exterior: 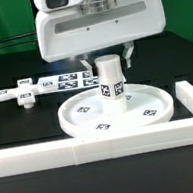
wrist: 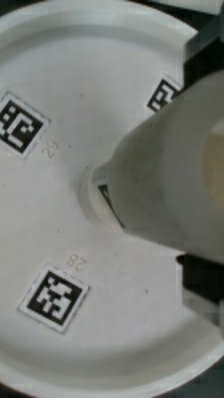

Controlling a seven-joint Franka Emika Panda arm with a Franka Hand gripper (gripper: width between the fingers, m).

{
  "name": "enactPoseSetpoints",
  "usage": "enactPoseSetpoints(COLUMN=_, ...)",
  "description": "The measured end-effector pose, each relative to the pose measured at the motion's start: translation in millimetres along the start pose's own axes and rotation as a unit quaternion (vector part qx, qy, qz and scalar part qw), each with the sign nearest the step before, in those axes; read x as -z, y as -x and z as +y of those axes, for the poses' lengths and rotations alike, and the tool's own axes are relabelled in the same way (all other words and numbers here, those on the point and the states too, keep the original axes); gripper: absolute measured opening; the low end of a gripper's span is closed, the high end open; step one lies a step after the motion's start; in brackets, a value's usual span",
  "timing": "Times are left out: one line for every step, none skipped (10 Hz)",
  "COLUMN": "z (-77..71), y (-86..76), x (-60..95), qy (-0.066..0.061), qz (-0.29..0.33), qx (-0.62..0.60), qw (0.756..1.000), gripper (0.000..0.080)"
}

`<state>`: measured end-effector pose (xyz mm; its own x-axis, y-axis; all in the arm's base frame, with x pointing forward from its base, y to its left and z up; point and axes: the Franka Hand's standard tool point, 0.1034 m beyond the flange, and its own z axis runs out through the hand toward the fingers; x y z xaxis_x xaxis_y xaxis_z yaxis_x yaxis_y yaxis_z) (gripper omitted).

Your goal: Assemble round table

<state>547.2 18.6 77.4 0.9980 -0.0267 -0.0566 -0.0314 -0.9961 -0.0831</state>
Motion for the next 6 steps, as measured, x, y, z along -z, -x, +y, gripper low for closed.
enactPoseSetpoints(z=-3.2, y=-1.1, x=-0.3, qy=0.000, qz=0.004, qx=-0.047, qw=0.999, gripper=0.0407)
enactPoseSetpoints(z=-8.4, y=-1.8, x=-0.7, qy=-0.001, qz=0.007, qx=-0.097, qw=0.995, gripper=0.0407)
enactPoseSetpoints(z=-16.4, y=-1.4, x=-1.6, qy=-0.004, qz=0.006, qx=-0.161, qw=0.987, gripper=0.0407)
enactPoseSetpoints(z=-20.7, y=-1.3, x=-1.9, qy=-0.005, qz=0.007, qx=-0.225, qw=0.974, gripper=0.0407)
enactPoseSetpoints(z=-22.1, y=-1.5, x=-1.9, qy=-0.006, qz=0.007, qx=-0.280, qw=0.960, gripper=0.0407)
enactPoseSetpoints(z=-22.4, y=-1.8, x=-2.0, qy=-0.007, qz=0.007, qx=-0.313, qw=0.950, gripper=0.0407)
